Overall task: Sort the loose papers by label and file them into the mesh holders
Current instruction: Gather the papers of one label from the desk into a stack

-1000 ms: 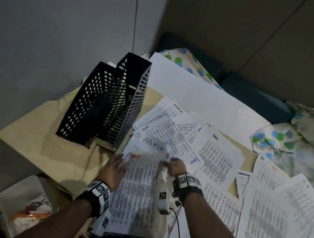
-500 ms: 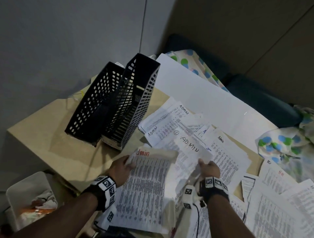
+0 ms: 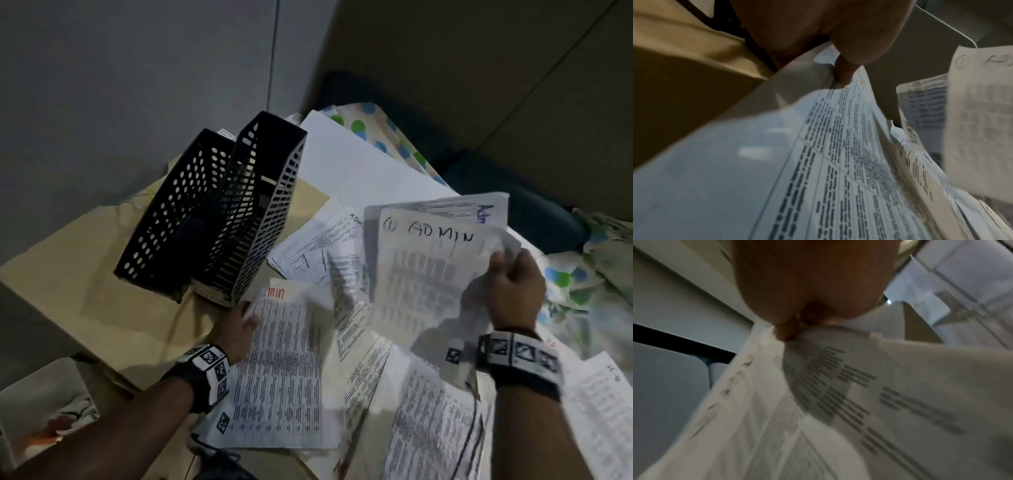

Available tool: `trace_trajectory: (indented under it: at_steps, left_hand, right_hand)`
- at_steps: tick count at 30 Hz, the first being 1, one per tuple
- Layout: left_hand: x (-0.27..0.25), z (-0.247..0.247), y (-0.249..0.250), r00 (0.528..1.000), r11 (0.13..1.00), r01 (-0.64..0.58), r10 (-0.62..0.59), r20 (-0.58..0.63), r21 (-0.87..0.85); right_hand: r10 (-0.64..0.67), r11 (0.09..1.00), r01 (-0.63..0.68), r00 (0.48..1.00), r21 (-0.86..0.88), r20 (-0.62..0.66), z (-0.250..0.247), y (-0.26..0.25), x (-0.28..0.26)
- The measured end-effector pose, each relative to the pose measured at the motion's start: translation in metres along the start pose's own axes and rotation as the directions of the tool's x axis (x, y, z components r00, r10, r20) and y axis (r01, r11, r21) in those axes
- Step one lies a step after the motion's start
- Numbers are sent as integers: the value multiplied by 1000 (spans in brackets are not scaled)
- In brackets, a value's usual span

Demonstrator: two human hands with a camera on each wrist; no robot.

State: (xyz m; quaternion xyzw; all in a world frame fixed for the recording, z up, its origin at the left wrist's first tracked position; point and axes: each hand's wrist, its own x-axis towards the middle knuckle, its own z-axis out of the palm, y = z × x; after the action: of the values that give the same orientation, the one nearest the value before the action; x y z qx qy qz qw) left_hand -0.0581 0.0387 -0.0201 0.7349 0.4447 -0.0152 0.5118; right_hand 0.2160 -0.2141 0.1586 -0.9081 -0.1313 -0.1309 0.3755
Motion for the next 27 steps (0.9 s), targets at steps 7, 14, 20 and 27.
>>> trace_trajectory:
  at_steps: [7, 14, 20, 27]
  left_hand:
    - [8, 0, 5, 999, 999, -48, 48, -15, -9]
    - [6, 4, 12, 992, 988, -120, 123, 32, -94]
    - [0, -1, 18, 985, 957, -139, 161, 65, -254]
    - [1, -2, 9, 997, 899, -49, 70, 33, -435]
  right_hand:
    - [-279, 930, 367, 721, -9, 635, -30, -39, 11]
    - [-486, 719, 686, 379, 114, 787, 46, -67, -36]
    - [-437, 763, 638, 398, 98, 806, 98, -83, -64]
    - [-330, 940, 117, 88, 320, 940, 82, -123, -72]
